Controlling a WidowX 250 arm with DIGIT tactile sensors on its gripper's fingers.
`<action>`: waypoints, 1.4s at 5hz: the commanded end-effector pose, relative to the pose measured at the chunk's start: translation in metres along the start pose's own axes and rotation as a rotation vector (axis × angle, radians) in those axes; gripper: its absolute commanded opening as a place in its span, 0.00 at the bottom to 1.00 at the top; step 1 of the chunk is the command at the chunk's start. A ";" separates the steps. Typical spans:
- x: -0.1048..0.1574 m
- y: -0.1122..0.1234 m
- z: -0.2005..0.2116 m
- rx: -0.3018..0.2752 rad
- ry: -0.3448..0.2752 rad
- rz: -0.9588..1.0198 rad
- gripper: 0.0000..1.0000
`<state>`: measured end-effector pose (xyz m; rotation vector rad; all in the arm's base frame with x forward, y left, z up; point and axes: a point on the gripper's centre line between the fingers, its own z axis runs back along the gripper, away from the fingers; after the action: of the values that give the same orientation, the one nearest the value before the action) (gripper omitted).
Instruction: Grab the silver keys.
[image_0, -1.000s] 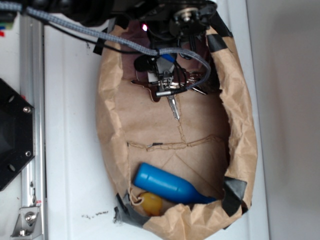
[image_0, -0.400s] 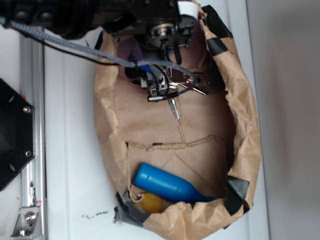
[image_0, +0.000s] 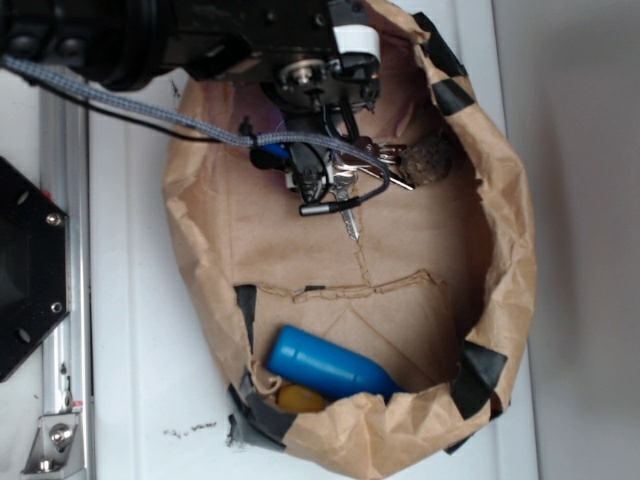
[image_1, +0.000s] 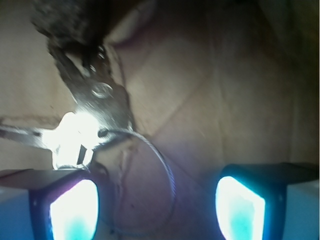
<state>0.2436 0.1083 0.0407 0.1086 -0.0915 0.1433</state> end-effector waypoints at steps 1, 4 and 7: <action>0.020 0.002 0.001 0.002 -0.055 -0.009 1.00; 0.018 -0.003 -0.009 0.024 -0.108 -0.016 1.00; 0.012 -0.007 -0.016 0.034 -0.139 -0.038 0.00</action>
<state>0.2567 0.0984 0.0210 0.1619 -0.2331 0.1142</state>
